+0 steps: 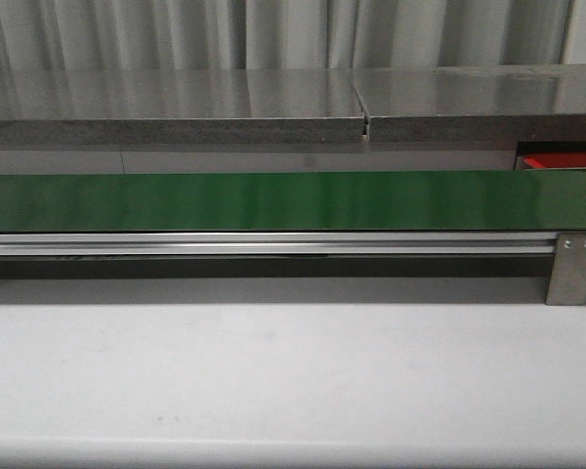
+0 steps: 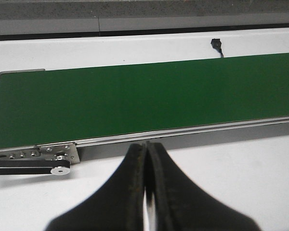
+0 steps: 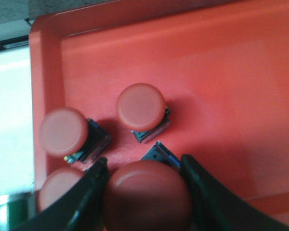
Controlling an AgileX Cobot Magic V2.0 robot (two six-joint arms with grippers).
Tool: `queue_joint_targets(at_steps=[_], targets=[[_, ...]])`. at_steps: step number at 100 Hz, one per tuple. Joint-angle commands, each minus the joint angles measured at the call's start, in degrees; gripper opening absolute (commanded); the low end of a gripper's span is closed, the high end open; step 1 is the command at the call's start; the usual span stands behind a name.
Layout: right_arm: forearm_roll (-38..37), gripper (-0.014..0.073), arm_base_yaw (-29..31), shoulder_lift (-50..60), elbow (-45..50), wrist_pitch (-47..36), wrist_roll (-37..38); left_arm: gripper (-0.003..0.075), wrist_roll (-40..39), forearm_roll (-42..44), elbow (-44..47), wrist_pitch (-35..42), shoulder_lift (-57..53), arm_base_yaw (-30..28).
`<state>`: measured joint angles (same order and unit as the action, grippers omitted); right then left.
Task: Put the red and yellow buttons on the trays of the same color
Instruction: 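Carry the red button into the red tray and open the right gripper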
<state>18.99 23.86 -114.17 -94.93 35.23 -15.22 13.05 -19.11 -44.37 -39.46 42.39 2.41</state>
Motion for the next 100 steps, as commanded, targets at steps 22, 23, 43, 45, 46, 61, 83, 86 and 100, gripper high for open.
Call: queue_joint_targets(at_steps=[22,23,43,45,46,61,83,86,100], targets=[[3.78,0.0132,-0.18,-0.9,-1.37,-5.73,0.08,-0.002,-0.09,-1.05,-1.56,3.43,-0.24,0.44],[3.78,0.0132,-0.26,-1.01,-1.37,-5.73,0.08,-0.002,-0.09,-1.05,-1.56,3.43,-0.24,0.44],[4.7,0.0132,-0.37,-2.98,-1.37,-6.37,0.08,-0.002,-0.09,-1.05,-1.56,3.43,-0.24,0.44],[4.7,0.0132,-0.37,-3.12,-1.37,-6.3,0.08,-0.002,-0.09,-1.05,-1.56,3.43,-0.24,0.44],[4.7,0.0132,-0.37,-3.24,-1.37,-6.16,0.08,-0.002,-0.09,-1.05,-1.56,3.43,-0.24,0.44],[4.7,0.0132,-0.37,-3.95,-1.37,-5.75,0.08,-0.002,-0.09,-1.05,-1.56,3.43,-0.24,0.44],[4.7,0.0264,-0.37,-4.41,-1.37,-5.63,0.03,-0.002,-0.09,-1.05,-1.56,3.43,-0.24,0.44],[4.7,0.0325,-0.37,-4.41,-1.37,-5.63,0.03,-0.002,-0.09,-1.05,-1.56,3.43,-0.24,0.44],[4.7,0.0533,-0.37,-4.41,-1.37,-5.87,0.03,-0.002,-0.09,-1.05,-1.56,3.43,-0.24,0.44]])
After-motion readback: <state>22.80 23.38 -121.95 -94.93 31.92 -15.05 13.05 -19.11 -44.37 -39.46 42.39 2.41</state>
